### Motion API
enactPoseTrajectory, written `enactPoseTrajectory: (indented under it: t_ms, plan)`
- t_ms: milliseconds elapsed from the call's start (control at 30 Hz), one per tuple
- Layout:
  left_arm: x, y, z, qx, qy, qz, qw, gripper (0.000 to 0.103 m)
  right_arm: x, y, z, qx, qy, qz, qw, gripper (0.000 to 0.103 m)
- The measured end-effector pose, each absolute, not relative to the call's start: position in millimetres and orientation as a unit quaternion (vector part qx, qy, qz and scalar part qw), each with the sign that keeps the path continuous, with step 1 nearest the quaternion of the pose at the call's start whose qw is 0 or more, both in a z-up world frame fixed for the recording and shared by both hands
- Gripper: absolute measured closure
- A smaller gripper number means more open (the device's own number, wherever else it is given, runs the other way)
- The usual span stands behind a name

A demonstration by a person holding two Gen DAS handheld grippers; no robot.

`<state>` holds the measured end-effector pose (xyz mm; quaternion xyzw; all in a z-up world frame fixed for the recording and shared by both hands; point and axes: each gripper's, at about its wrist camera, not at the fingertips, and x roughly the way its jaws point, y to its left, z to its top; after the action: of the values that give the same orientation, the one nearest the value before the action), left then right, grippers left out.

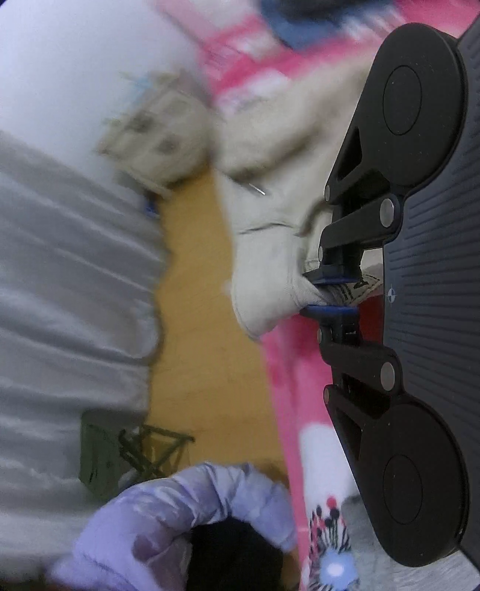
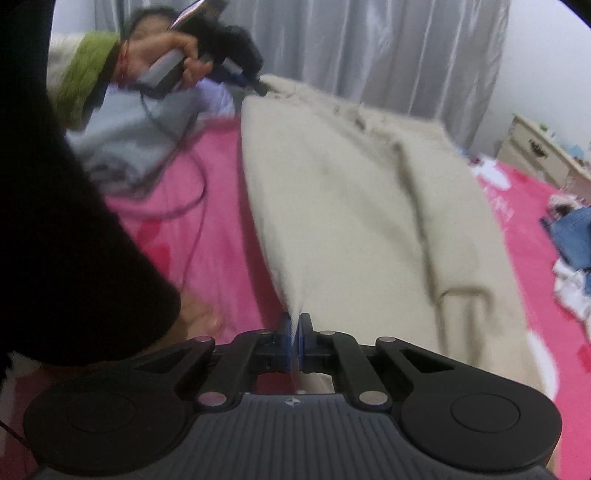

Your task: Fold clothes

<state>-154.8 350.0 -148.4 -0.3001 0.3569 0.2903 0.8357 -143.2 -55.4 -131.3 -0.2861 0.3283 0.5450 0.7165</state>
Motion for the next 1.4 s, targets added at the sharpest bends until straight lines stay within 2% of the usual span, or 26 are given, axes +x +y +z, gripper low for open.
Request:
enactPoseTrajectory:
  t_ms: [67,133,167,200,233,267,300,400,633,900,1000,1333,1400]
  plan:
    - [-151,346,-162,-0.276,0.396,0.295,0.825,0.084,-143,-52,-148,-0.292,0.350,0.541,0.707,0.097]
    - [-159,344,-160,-0.290,0.379,0.302,0.825,0.075,-146,-51,-154,-0.301,0.358,0.539,0.701,0.092]
    - [-162,344,-157,-0.290,0.376,0.302,0.827,0.067,-147,-52,-156,-0.305,0.361,0.539,0.698,0.087]
    - [-165,345,-153,-0.289,0.373,0.303,0.828,0.064,-150,-54,-154,-0.308,0.359,0.542,0.695,0.082]
    - [-168,345,-150,-0.289,0.370,0.303,0.830,0.062,-151,-57,-151,-0.307,0.357,0.545,0.694,0.072]
    - [-170,344,-145,-0.283,0.367,0.306,0.832,0.058,-152,-60,-148,-0.306,0.355,0.547,0.693,0.066]
    - [-173,343,-140,-0.278,0.364,0.308,0.834,0.054,-151,-64,-145,-0.302,0.354,0.547,0.696,0.066]
    - [-179,338,-126,-0.263,0.347,0.320,0.841,0.051,-146,-74,-137,-0.286,0.362,0.534,0.708,0.065]
    - [-176,325,-101,-0.248,0.312,0.302,0.866,0.050,-114,-103,-109,-0.168,0.401,0.483,0.760,0.050]
    - [-149,291,-103,-0.237,0.324,0.229,0.887,0.049,-68,-151,-94,-0.105,0.408,0.372,0.827,0.048]
    - [-140,275,-111,-0.241,0.335,0.203,0.888,0.048,-49,-170,-96,-0.083,0.419,0.322,0.845,0.038]
    - [-113,207,-134,-0.198,0.390,0.101,0.894,0.045,5,-202,-129,-0.026,0.477,0.256,0.840,0.037]
    - [-110,192,-139,-0.176,0.399,0.083,0.896,0.045,13,-204,-138,-0.007,0.496,0.259,0.829,0.040]
